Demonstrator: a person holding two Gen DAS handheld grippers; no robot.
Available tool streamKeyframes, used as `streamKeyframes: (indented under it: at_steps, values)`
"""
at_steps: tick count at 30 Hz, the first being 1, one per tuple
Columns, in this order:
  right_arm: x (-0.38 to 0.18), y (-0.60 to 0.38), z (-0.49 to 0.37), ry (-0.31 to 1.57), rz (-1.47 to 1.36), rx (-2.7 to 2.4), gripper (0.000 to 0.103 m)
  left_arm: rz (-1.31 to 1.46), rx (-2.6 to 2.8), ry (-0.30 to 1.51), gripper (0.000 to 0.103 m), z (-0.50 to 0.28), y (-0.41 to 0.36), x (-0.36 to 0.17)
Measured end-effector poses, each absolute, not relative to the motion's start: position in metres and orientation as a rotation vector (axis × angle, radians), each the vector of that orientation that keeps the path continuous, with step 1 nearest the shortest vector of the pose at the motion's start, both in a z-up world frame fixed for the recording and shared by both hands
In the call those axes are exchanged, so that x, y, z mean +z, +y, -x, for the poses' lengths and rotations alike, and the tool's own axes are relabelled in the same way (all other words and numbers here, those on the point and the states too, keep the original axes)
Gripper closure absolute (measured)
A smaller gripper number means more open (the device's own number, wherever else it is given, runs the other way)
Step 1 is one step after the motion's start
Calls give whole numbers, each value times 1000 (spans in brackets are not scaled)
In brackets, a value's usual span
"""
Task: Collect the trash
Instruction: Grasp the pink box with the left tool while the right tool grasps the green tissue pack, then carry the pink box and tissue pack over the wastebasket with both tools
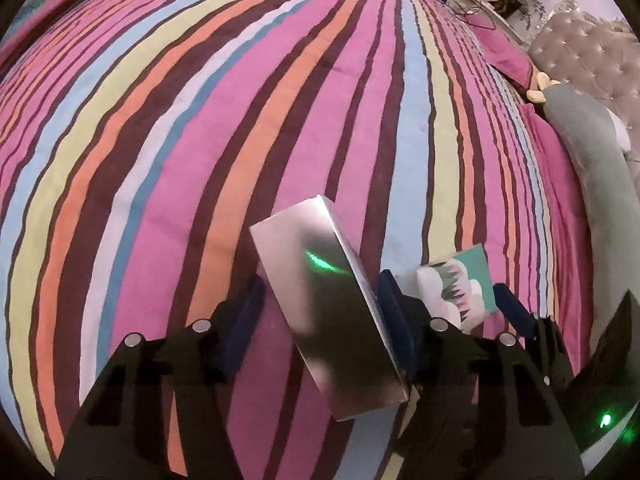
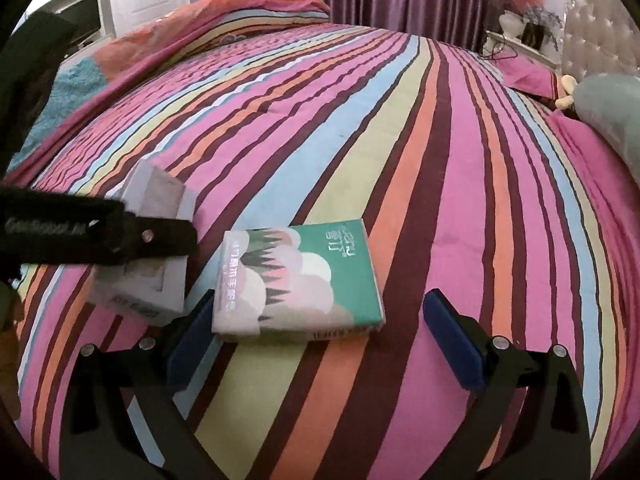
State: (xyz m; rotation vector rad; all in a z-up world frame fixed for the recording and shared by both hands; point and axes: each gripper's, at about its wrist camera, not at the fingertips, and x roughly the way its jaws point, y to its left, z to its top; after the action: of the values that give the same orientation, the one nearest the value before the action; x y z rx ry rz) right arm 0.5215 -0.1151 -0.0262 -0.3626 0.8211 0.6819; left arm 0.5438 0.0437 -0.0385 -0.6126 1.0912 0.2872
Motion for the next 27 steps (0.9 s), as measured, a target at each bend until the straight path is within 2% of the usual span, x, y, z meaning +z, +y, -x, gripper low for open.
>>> streamKeyframes:
  at_steps: [1, 4, 7, 8, 11, 12, 27]
  values:
    - [-27, -113, -522, 827, 362, 676, 8, 609, 282, 1087, 47, -543, 44, -38]
    - [-28, -110, -524, 844, 361, 644, 8, 638, 258, 1055, 61, -538, 48, -38]
    - [-30, -108, -527, 870, 327, 619, 10, 674, 237, 1025, 62, -532, 50, -40]
    - [-30, -108, -526, 872, 316, 617, 12, 671, 228, 1016, 63, -530, 49, -41]
    - [-27, -108, -521, 860, 294, 594, 33, 656, 197, 986, 63, -524, 46, -40]
    - [-26, -108, -521, 861, 289, 585, 35, 651, 189, 978, 63, -522, 46, -41]
    - [-24, -144, -469, 851, 135, 436, 36, 570, 114, 898, 64, -483, 42, -29]
